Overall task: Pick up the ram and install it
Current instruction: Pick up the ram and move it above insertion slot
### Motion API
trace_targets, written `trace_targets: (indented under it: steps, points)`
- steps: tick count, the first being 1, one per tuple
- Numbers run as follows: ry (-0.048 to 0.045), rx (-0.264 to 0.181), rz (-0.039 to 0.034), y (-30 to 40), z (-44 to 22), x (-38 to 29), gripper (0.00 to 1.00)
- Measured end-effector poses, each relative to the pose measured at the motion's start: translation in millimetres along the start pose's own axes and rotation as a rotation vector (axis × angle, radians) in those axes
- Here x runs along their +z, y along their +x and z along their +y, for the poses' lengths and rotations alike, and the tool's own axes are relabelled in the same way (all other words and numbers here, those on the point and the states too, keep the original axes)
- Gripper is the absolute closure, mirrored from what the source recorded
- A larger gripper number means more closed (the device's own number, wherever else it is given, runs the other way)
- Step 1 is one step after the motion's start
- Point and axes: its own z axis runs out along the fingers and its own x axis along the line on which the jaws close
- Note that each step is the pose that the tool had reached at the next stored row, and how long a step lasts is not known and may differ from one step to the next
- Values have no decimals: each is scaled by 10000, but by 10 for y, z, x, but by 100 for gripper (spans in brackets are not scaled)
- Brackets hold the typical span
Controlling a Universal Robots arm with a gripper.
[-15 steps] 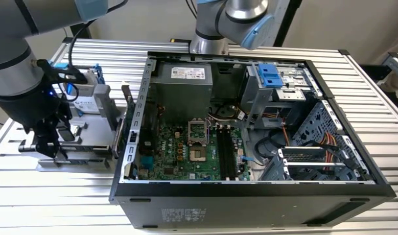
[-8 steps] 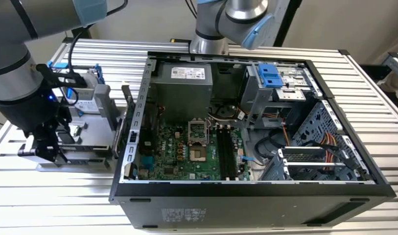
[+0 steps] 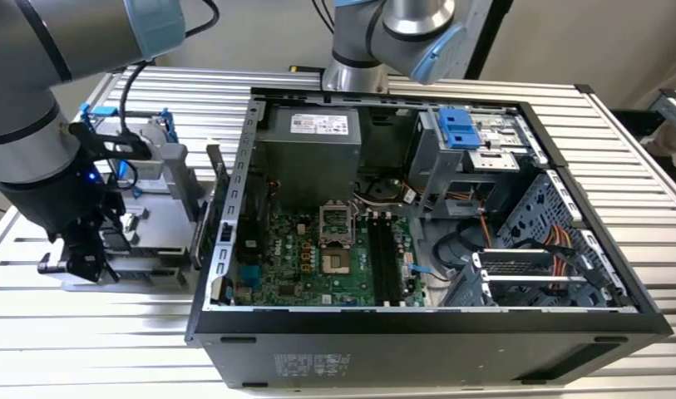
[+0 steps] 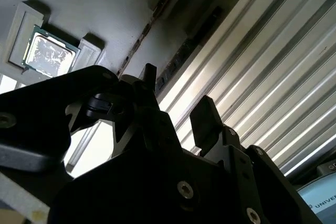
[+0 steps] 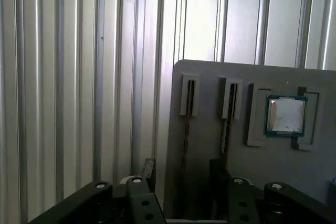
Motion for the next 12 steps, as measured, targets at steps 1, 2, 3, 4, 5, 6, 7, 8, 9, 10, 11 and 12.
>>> trace_targets:
  steps: [1, 2, 3, 4, 5, 6, 7, 8, 9, 10, 11, 12]
  points:
    - [0, 0, -1, 2, 0, 17, 0]
    - [0, -1, 0, 4, 1, 32, 0]
    - [1, 0, -1, 5, 2, 48, 0]
    - [1, 0, -1, 5, 3, 64, 0]
    - [1, 1, -1, 5, 4, 81, 0]
    - [1, 0, -1, 6, 4, 97, 0]
    - [1, -5, -1, 6, 4, 113, 0]
    - [1, -28, -4, 6, 5, 129, 0]
    - [2, -55, -8, 6, 5, 146, 0]
    - [4, -81, -17, 5, 6, 160, 0]
    - [5, -109, -34, 6, 6, 174, 0]
    - [6, -129, -56, 5, 7, 186, 0]
